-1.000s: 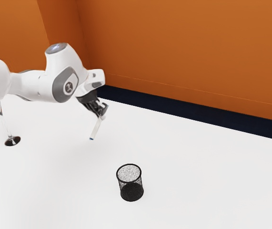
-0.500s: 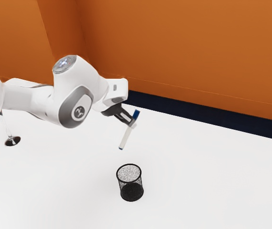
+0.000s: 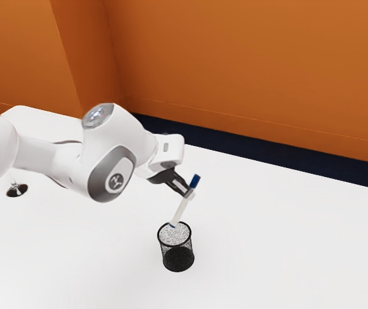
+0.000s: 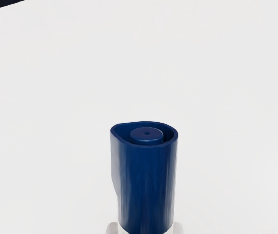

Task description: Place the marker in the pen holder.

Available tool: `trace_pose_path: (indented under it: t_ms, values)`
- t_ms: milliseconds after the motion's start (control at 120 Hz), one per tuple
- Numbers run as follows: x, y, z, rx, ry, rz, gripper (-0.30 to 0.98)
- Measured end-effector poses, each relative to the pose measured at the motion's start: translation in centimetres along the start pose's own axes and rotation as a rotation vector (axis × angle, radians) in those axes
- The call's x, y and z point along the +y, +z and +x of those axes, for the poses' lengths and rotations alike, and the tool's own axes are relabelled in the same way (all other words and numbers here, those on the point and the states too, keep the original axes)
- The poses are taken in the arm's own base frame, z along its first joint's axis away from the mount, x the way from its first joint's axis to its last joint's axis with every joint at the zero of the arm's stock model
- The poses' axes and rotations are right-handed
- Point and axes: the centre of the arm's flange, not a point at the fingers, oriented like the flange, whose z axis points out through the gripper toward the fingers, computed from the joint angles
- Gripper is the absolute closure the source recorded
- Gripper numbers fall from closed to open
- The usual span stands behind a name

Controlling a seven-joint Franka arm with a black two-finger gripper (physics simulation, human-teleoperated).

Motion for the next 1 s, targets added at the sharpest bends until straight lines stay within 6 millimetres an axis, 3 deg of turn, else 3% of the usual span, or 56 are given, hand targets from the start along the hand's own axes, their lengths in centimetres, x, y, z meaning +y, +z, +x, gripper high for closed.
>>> trace_pose_path:
  t_ms: [58,208,325,658,725,800,850,900,1000]
  values:
    - [0.5,0.3,-0.1,-0.003,0.008,-0.006,0.72]
    - [1.6,1.0,-0.3,-0.017,0.026,-0.025,0.39]
    - [2.5,1.2,-0.5,-0.029,0.040,-0.036,0.23]
    - [4.5,0.9,-0.1,-0.066,0.080,-0.068,0.05]
    - [5.0,-1.4,3.8,-0.073,0.106,-0.088,0.03]
    - [5.6,-6.1,9.6,-0.086,0.163,-0.083,0.02]
    - [5.8,-9.2,12.1,-0.115,0.185,-0.077,0.02]
    - [5.9,-11.1,13.0,-0.174,0.194,-0.074,0.02]
    - [5.9,-11.9,12.4,-0.307,0.183,-0.073,0.01]
